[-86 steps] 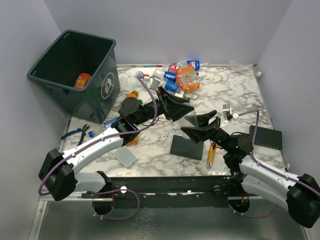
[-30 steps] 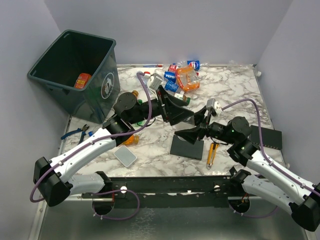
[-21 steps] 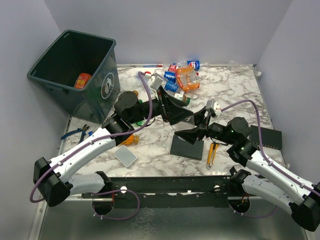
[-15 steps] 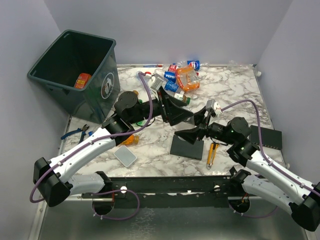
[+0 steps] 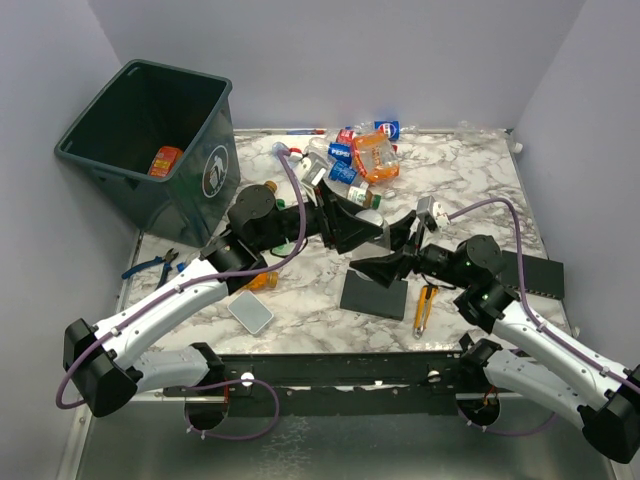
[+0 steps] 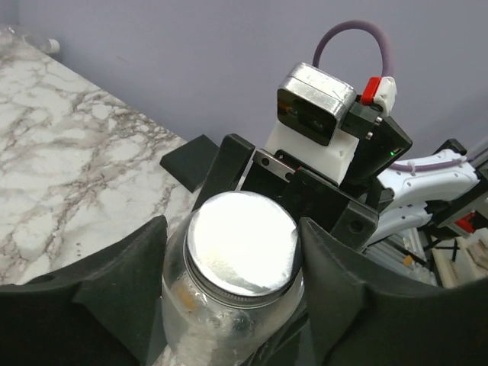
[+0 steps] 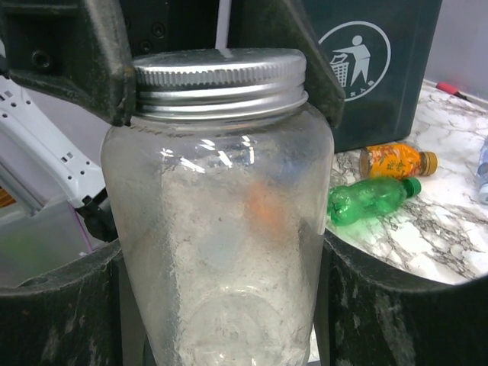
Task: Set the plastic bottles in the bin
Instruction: Pick up the plastic bottle at the center of the board.
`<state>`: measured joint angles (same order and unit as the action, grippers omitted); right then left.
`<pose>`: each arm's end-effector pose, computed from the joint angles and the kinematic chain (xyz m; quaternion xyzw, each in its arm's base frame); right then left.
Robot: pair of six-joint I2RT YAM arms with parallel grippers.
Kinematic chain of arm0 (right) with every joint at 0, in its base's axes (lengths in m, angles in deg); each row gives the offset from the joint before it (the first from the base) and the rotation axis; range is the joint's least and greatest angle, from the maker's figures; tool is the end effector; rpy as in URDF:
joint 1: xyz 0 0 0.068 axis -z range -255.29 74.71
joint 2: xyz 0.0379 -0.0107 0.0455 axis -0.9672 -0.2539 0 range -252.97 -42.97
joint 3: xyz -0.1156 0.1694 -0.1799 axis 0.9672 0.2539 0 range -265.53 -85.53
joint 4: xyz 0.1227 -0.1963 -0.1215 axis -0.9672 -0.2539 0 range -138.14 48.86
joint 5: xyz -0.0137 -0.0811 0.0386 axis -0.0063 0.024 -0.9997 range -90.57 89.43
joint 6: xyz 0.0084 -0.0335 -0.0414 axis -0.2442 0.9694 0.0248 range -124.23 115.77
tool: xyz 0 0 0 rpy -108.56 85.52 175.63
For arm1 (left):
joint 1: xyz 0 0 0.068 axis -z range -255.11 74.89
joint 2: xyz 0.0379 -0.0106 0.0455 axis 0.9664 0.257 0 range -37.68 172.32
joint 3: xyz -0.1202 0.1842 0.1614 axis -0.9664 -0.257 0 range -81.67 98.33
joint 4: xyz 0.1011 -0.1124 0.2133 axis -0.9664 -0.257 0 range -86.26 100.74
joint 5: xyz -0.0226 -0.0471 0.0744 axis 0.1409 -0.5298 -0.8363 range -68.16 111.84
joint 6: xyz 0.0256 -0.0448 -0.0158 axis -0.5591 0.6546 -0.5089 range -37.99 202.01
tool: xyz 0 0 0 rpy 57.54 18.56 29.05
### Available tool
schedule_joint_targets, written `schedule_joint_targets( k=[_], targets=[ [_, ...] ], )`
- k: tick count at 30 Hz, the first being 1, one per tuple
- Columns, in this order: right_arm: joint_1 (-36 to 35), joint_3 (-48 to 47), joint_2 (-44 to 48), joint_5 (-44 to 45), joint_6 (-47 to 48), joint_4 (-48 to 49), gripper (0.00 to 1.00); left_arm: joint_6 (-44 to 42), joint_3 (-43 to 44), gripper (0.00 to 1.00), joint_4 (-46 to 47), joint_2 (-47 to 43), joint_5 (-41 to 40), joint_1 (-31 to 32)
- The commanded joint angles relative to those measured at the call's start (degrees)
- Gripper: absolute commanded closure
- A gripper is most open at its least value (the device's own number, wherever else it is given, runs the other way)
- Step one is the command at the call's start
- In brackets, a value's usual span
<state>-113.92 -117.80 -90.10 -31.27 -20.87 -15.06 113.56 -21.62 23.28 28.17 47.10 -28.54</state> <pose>0.1411 0.1361 0.3224 -0.3176 0.5617 0.4945 0.5823 0.1727 -0.2046 0.4017 0.2467 0.6213 -0.5724 0.4748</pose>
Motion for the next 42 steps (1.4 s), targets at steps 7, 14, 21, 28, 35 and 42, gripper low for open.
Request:
schedule_joint_targets(
  k=[7, 14, 21, 28, 35, 42],
  targets=[
    [0.07, 0.11, -0.28, -0.62, -3.97, 2.29, 0.91, -0.47, -1.47, 0.57, 2.74, -0.52, 1.89, -0.08],
    [0.05, 0.14, -1.53, -2.99, -8.07, 6.20, 0.83, -0.92, -2.72, 0.88, 4.00, -1.06, 1.39, -0.07],
    [0.07, -4.68, -1.07, -2.84, -7.76, -2.74, 0.00, -2.71, -2.28, 1.00, 3.12, -2.57, -4.70, -0.14],
    [0.06, -11.56, 3.05, -1.55, -5.63, -18.02, 0.00, -6.77, 3.07, 1.00, -0.81, -3.00, -14.26, -1.16],
    [0.05, -17.78, 7.70, 5.80, -6.38, -30.39, 0.00, -18.29, 16.05, 1.00, -9.30, -1.89, -30.26, -2.93],
    [0.06, -9.57, 17.96, 19.28, -8.50, -23.91, 0.00, -44.72, 28.27, 1.00, -10.57, 1.70, -60.97, -4.53]
  ],
)
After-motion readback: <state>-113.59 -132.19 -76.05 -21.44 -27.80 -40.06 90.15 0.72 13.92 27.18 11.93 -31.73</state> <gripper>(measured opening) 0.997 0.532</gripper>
